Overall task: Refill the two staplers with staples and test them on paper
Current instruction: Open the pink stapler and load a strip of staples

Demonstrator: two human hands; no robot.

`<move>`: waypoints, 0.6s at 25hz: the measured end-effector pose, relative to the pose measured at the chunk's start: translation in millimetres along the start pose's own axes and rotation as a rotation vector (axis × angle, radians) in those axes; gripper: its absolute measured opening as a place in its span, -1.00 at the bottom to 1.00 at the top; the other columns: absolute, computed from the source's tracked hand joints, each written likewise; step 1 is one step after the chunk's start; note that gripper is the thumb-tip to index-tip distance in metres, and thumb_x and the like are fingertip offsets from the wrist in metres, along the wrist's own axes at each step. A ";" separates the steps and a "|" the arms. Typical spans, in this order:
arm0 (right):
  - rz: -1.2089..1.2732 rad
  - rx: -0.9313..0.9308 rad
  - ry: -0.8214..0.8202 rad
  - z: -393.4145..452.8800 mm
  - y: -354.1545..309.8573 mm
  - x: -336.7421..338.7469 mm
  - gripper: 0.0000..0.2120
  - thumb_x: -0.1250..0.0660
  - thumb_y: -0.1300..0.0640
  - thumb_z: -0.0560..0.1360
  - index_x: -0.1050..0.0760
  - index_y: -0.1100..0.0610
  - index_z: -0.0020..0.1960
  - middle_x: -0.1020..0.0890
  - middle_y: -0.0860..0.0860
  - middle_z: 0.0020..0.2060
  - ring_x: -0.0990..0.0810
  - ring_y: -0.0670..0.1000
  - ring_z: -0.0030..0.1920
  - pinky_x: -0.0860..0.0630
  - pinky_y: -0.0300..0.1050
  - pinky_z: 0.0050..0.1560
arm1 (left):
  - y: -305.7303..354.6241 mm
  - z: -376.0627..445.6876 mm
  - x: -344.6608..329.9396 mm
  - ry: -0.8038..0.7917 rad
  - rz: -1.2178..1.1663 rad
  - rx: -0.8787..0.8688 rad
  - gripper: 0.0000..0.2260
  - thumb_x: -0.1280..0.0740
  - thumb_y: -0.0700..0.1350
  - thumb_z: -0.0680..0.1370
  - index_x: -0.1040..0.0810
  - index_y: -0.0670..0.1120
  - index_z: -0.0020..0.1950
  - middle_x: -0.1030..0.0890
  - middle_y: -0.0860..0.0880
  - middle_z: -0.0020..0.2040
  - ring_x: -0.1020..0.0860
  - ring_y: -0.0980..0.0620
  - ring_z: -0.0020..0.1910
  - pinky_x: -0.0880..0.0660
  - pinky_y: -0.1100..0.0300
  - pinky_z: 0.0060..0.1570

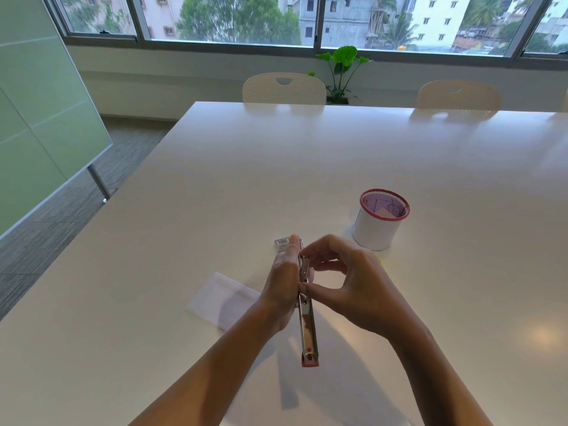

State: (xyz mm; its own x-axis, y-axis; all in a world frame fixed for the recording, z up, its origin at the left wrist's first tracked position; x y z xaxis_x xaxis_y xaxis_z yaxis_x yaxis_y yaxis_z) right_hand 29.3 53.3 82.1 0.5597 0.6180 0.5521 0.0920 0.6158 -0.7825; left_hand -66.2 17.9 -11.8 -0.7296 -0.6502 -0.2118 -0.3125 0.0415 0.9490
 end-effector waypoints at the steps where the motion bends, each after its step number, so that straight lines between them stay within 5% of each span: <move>1: -0.008 0.006 0.004 -0.7 -1.1 1.0 -0.63 -0.61 0.13 0.34 -0.59 0.05 0.10 -0.65 -0.14 -0.07 -0.65 -0.14 -0.02 -0.60 -0.32 0.04 | -0.5 -1.5 -0.9 -0.002 -0.003 0.013 -0.59 -0.05 0.14 0.68 -0.48 -0.17 0.07 -0.41 -0.04 -0.33 -0.41 0.13 -0.41 -0.40 0.30 -0.41; 7: -0.065 0.022 0.014 -4.7 -7.5 4.4 -0.66 -0.62 0.11 0.32 -0.61 0.05 0.04 -0.66 -0.17 -0.12 -0.64 -0.18 -0.06 -0.57 -0.39 -0.02 | -10.3 -8.4 -3.8 0.005 -0.006 0.101 -0.52 -0.05 0.13 0.68 -0.41 -0.26 0.30 -0.43 -0.06 -0.30 -0.48 0.12 -0.43 -0.44 0.38 -0.50; 9: -0.084 0.027 0.024 -5.4 -9.0 4.8 -0.67 -0.63 0.13 0.31 -0.61 0.04 0.02 -0.64 -0.18 -0.13 -0.63 -0.19 -0.06 -0.55 -0.42 -0.04 | -12.3 -9.4 -6.8 -0.022 -0.019 0.123 -0.45 -0.05 0.15 0.67 -0.34 -0.32 0.38 -0.52 -0.30 -0.15 -0.64 -0.07 -0.19 -0.64 0.23 -0.23; 11: -0.113 0.033 0.039 -5.5 -8.7 5.4 -0.67 -0.63 0.15 0.30 -0.60 0.03 -0.01 -0.63 -0.18 -0.15 -0.61 -0.19 -0.07 -0.55 -0.42 -0.05 | -14.4 -12.1 -8.6 -0.030 0.007 0.158 -0.39 -0.05 0.17 0.67 -0.26 -0.33 0.48 -0.51 -0.44 0.10 -0.57 -0.31 0.18 -0.50 -0.10 0.19; 12: -0.129 0.034 0.048 -5.7 -8.4 5.6 -0.67 -0.63 0.15 0.30 -0.60 0.03 -0.01 -0.62 -0.19 -0.16 -0.61 -0.19 -0.07 -0.55 -0.41 -0.05 | -15.4 -13.0 -7.7 -0.019 0.018 0.169 -0.39 -0.05 0.17 0.67 -0.27 -0.31 0.48 -0.53 -0.42 0.05 -0.56 -0.33 0.20 -0.50 -0.14 0.20; 14: -0.158 0.035 0.059 -6.8 -7.7 4.6 -0.67 -0.64 0.13 0.30 -0.60 0.03 -0.01 -0.62 -0.19 -0.16 -0.61 -0.19 -0.08 -0.56 -0.39 -0.05 | -16.2 -13.4 -7.1 -0.018 -0.006 0.187 -0.44 -0.06 0.15 0.67 -0.37 -0.31 0.40 -0.53 -0.23 -0.22 -0.64 -0.24 0.00 -0.63 0.08 -0.26; 15: -0.158 0.037 0.060 -7.4 -7.3 3.8 -0.67 -0.63 0.13 0.31 -0.60 0.04 0.00 -0.63 -0.18 -0.15 -0.62 -0.18 -0.08 -0.58 -0.36 -0.04 | -17.0 -13.2 -6.3 -0.025 -0.020 0.189 -0.48 -0.07 0.15 0.67 -0.43 -0.28 0.32 -0.48 -0.11 -0.31 -0.65 -0.08 -0.23 -0.52 0.22 -0.47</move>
State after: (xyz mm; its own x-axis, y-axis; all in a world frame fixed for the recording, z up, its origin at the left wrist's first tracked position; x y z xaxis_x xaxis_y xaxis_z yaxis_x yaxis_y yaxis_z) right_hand 36.9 47.5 87.8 0.5890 0.4822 0.6485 0.1528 0.7215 -0.6753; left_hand -48.2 11.3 -23.5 -0.7362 -0.6334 -0.2384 -0.4341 0.1718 0.8843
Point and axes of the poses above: each hand's wrist, its own z-axis towards the middle knuckle, its own x-axis out of the back of the hand, y = z × x, the point moved 10 cm from there along z, towards the middle knuckle
